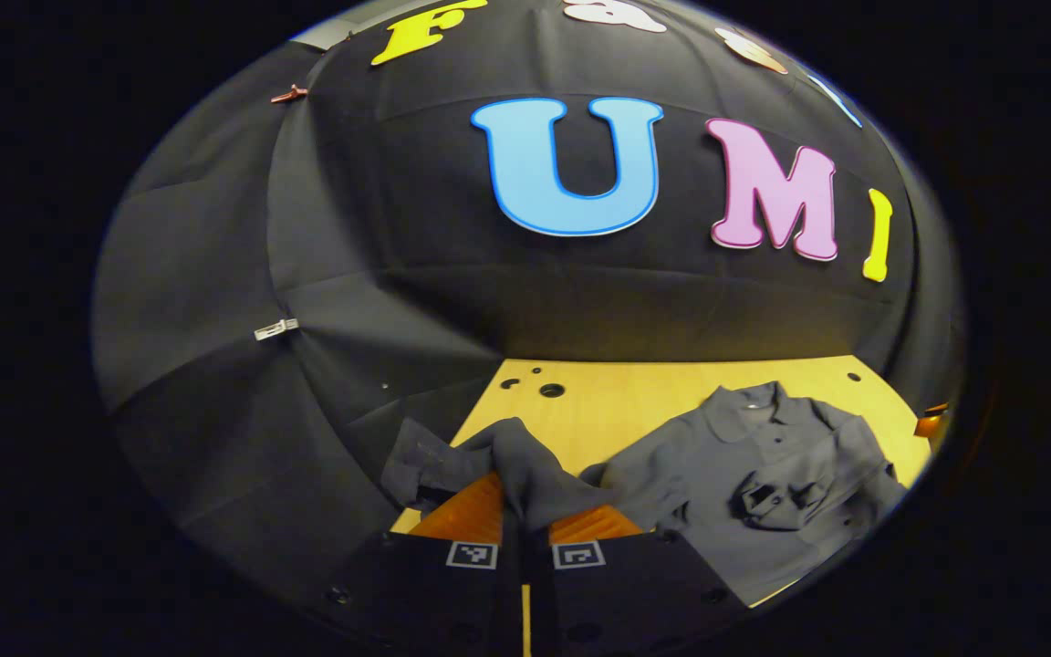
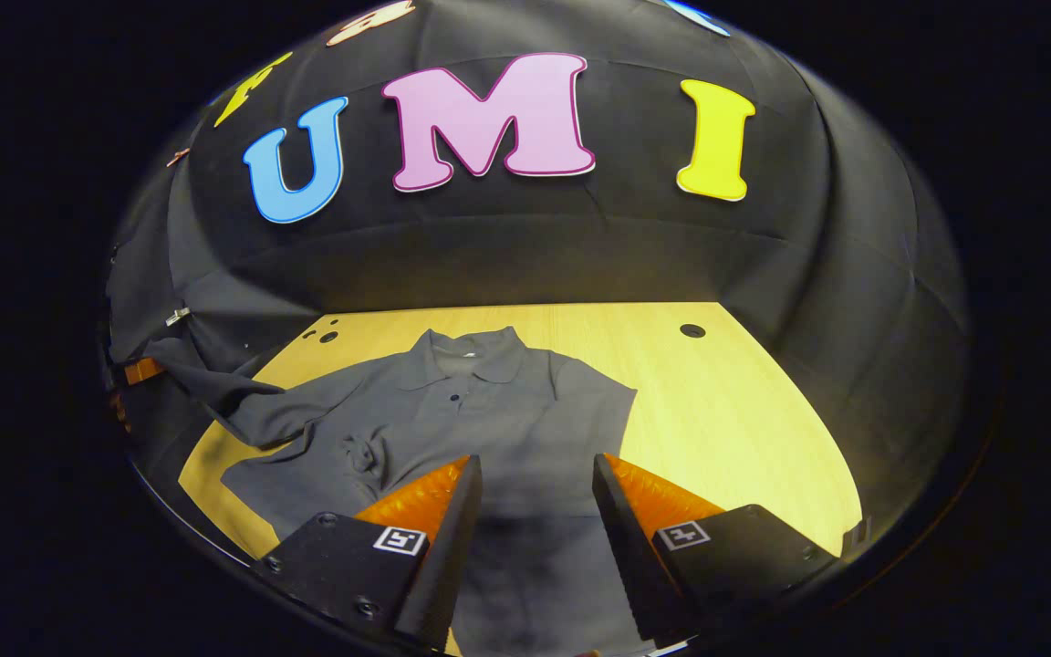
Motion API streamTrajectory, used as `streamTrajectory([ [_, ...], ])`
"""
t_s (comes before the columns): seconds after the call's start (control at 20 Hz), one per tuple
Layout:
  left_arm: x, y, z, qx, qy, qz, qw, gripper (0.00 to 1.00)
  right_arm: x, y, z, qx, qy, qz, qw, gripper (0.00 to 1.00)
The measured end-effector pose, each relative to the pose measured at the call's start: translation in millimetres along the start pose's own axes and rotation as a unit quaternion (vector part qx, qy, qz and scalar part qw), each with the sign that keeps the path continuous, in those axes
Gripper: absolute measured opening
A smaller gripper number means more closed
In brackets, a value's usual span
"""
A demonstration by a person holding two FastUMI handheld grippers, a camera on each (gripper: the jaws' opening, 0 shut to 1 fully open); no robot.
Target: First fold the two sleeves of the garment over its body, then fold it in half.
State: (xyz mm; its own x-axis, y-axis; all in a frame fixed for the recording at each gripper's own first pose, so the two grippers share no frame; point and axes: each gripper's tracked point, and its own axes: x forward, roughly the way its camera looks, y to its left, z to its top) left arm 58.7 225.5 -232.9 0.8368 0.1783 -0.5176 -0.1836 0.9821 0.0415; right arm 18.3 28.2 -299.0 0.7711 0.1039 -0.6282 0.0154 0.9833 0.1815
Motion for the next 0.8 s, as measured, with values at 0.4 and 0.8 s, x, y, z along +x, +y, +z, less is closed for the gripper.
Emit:
streamTrajectory([
  [0.4,-9,-89,12,-0.009,0.013,-0.033,0.999,0.07,-13,-58,-3,0.020,-0.011,-0.021,1.000,0.77],
  [0.8,-13,-189,8,-0.003,0.023,-0.097,0.995,0.07,-23,-116,-28,0.025,0.005,-0.040,0.999,0.76],
])
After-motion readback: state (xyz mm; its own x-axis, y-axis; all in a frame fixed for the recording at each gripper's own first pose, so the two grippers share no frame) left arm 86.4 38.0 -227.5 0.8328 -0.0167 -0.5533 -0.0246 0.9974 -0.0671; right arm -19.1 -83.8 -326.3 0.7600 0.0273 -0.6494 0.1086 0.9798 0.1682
